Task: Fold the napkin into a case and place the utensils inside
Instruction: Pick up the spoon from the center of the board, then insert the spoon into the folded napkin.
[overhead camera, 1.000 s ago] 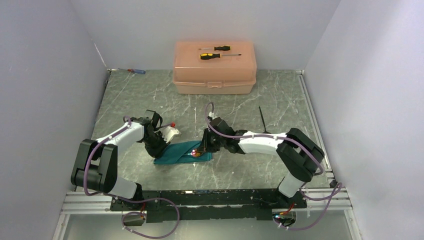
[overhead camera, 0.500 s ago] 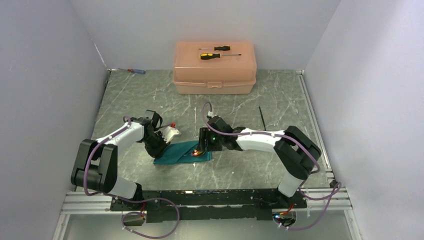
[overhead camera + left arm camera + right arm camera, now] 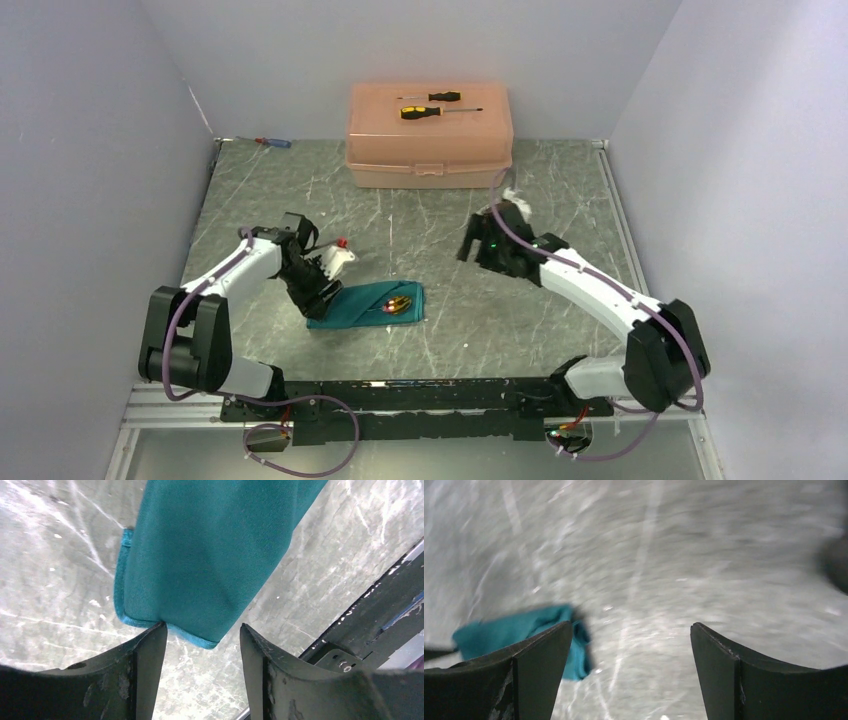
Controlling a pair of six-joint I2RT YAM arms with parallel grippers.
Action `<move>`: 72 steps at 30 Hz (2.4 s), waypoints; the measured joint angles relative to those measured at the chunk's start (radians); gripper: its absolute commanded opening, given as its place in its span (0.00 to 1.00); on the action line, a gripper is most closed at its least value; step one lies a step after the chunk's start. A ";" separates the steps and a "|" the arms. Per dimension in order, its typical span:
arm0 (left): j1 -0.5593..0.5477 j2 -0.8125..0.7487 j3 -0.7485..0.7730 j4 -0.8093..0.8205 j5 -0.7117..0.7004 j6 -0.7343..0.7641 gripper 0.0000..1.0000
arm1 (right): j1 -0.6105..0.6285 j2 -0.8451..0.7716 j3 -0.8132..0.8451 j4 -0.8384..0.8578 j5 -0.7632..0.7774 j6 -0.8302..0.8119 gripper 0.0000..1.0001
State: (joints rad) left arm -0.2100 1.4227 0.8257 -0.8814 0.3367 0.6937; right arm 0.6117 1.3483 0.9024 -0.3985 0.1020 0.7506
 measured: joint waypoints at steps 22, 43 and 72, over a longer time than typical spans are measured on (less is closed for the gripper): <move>0.145 0.074 0.448 -0.259 0.073 0.002 0.94 | -0.415 -0.060 -0.196 -0.139 0.192 0.213 0.78; 0.267 0.120 0.549 -0.268 0.085 0.002 0.87 | -0.517 0.044 -0.218 0.108 0.134 0.254 0.00; 0.348 0.174 0.193 -0.222 0.194 0.052 0.53 | -0.185 -0.269 -0.090 -0.345 -0.375 -0.336 0.00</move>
State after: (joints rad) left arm 0.1383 1.5970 1.0191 -1.1034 0.5308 0.7456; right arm 0.4271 1.0790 0.8124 -0.7437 -0.2726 0.4149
